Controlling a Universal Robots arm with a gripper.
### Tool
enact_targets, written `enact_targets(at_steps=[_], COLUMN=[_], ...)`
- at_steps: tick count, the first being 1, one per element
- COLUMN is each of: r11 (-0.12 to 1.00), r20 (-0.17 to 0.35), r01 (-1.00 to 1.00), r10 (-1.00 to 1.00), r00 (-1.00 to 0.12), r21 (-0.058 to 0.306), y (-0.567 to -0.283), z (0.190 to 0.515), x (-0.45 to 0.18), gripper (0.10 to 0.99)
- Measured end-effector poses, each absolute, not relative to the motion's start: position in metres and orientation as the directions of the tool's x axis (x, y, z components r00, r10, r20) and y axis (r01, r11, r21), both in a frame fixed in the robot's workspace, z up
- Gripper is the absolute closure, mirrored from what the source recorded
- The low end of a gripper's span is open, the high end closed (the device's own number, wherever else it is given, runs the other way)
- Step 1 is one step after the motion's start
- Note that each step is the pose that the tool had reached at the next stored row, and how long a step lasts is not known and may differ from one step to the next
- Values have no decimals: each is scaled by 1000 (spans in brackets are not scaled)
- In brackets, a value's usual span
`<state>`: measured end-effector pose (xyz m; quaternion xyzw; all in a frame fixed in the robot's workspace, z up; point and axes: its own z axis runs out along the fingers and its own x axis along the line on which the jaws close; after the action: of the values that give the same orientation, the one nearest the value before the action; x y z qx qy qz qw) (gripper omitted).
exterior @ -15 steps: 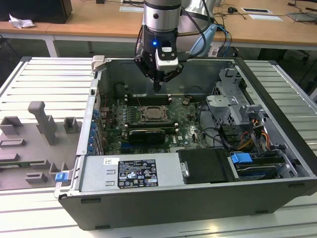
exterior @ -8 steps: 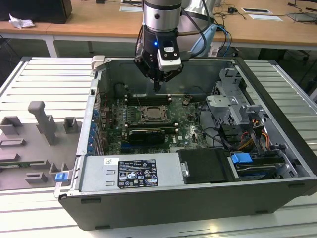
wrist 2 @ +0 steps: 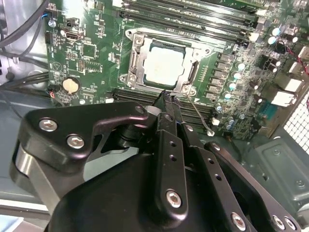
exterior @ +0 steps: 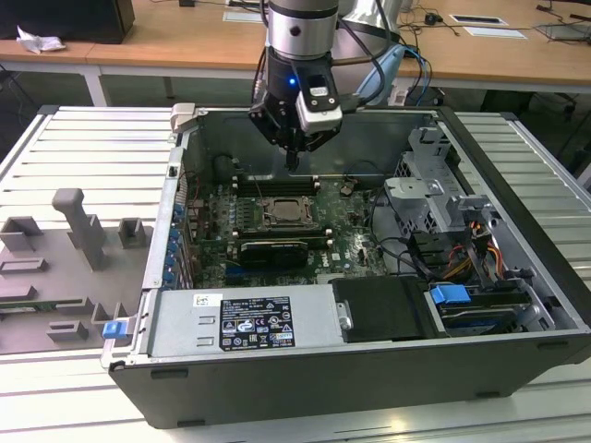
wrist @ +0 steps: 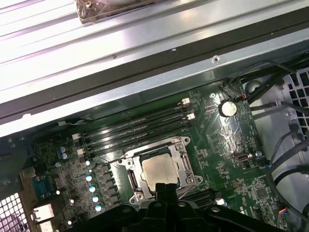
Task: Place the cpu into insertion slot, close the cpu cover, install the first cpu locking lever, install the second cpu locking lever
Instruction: 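Install the first cpu locking lever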
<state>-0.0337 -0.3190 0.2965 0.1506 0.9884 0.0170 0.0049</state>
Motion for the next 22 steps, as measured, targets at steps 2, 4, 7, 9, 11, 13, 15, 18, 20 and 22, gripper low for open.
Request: enact_targets(at_steps=[2, 4, 7, 9, 11, 13, 15, 18, 20, 22], r11=[958, 963, 969, 977, 981, 989, 993, 997, 998, 999], r20=[-5, -5, -5, -5, -5, -5, -5, -5, -5, -5], r01=[285, 269, 244, 212, 192, 147, 112, 71, 45, 8], r10=[285, 269, 245, 212, 192, 147, 113, 71, 45, 8], r00=[-959, -963, -970, -977, -981, -989, -994, -997, -999, -1000], r21=[35, 35, 35, 35, 35, 35, 35, 35, 35, 35], y=[-319, -319, -319, -319, -319, -319, -319, -319, -319, -319], z=[297, 297, 297, 297, 296, 296, 297, 297, 297, 297], x=[-34, -34, -34, -34, -34, -34, -34, -34, -34, -34], gripper=[980, 980, 980, 980, 980, 980, 980, 980, 980, 980])
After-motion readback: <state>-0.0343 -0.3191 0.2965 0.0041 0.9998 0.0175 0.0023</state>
